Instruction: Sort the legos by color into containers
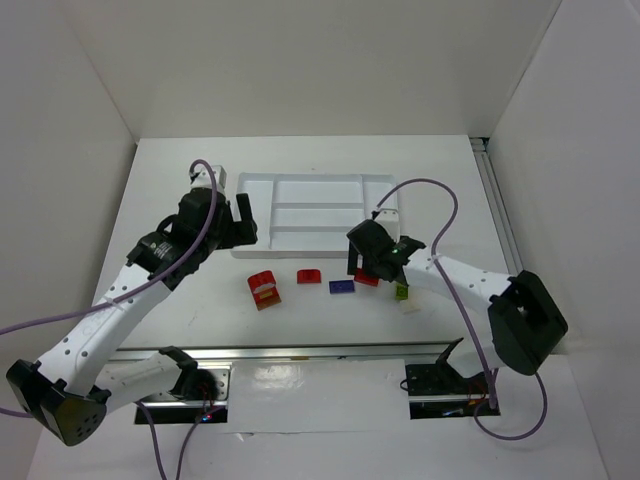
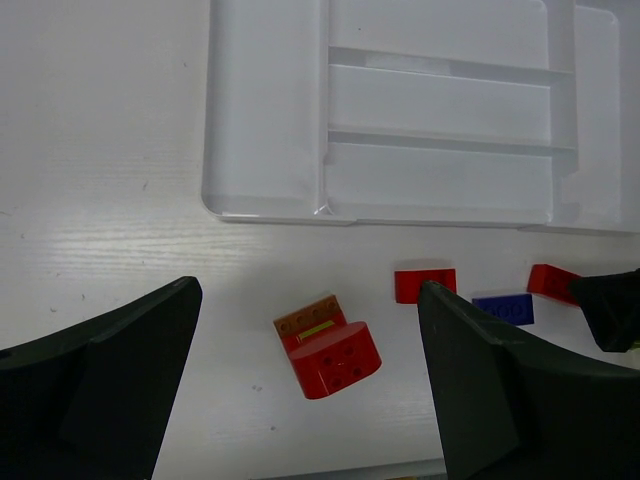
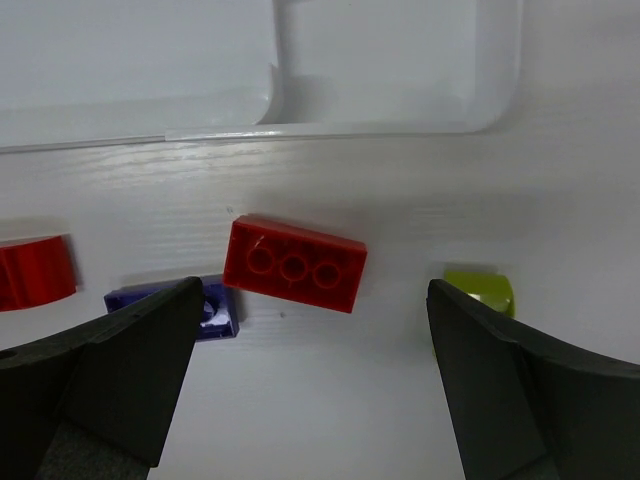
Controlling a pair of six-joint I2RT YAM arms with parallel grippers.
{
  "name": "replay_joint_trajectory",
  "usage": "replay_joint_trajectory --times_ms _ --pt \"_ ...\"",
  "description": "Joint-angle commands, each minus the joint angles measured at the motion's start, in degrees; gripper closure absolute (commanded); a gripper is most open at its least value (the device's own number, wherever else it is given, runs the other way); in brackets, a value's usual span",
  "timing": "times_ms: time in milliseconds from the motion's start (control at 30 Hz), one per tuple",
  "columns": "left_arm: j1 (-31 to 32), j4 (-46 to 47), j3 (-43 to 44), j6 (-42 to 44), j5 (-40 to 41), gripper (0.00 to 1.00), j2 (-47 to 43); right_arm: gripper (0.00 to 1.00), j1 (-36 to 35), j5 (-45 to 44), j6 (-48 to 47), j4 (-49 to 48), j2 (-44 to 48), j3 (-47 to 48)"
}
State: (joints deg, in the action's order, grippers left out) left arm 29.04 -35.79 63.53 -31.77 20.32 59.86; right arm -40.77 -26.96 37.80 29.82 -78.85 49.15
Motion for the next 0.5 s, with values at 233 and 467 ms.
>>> replay_joint_trajectory --times_ms 233,467 --pt "0.1 -0.1 0.5 -0.3 -0.5 0.0 -0.7 0.01 -0.7 2.5 2.0 -7.1 -9.9 0.9" --pt "0.1 -0.1 -0.7 -0.3 0.7 0.0 -1.8 0.01 -0.7 2.0 3.9 -7.6 -12.3 0.3"
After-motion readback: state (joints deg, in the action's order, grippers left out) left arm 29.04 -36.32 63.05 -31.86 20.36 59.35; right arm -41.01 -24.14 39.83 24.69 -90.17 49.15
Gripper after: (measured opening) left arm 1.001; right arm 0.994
